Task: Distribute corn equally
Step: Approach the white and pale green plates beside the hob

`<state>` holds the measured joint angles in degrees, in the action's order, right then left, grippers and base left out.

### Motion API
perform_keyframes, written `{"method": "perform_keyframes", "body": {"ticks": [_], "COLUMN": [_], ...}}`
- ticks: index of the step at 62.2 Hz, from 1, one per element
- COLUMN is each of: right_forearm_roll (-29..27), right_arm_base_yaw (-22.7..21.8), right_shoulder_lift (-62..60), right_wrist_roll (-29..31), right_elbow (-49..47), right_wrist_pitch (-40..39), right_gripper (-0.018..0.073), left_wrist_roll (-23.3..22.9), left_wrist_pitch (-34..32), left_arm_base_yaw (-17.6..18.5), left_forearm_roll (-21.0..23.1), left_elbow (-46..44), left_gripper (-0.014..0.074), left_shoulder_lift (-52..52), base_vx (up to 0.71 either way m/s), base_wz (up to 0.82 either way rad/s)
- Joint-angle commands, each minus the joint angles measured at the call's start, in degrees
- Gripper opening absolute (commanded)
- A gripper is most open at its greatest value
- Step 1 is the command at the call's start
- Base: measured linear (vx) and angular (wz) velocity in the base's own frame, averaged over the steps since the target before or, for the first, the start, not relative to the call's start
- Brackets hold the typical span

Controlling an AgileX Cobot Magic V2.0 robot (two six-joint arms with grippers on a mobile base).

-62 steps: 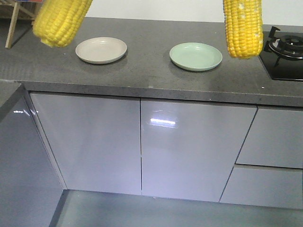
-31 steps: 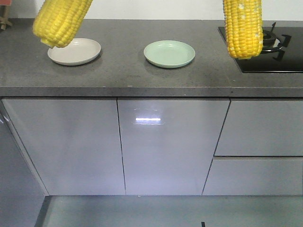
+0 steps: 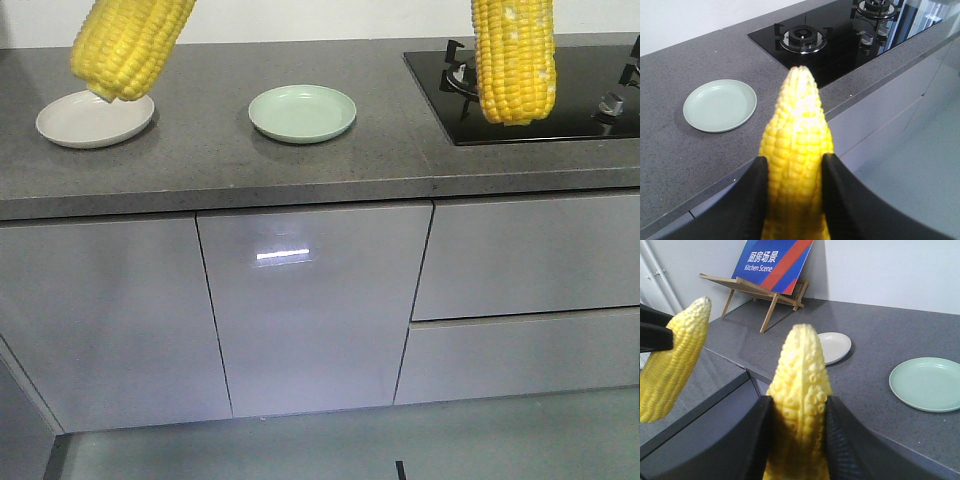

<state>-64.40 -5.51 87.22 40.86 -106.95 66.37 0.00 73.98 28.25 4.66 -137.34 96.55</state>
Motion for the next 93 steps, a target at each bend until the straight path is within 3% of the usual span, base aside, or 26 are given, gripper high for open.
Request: {"method": "perform_keyframes", "body": {"ticks": [1, 93], "right_forearm_roll": [-3.5, -3.5], "right_arm_base_yaw": [-0.3, -0.3], "right_shoulder_lift": [-2.0, -2.0], "right_wrist_roll": [0.4, 0.4], "right_elbow": [-1.7, -1.7], "right_wrist_pitch": [-2.4, -2.4], "right_gripper": [-0.0006, -0.0006], "left_wrist_roll": [0.0, 0.0], "left_wrist_pitch": [-2.3, -2.3], "left_arm_base_yaw": [0.2, 0.2], "left_forearm_roll": [0.5, 0.5], "left_elbow": [-1.3, -1.3], "left_gripper": [-0.0006, -0.0006], "left_shoulder_lift": [-2.1, -2.1], "base_vx": [0.02, 0.04], "base_wz": [-0.07, -0.04]}}
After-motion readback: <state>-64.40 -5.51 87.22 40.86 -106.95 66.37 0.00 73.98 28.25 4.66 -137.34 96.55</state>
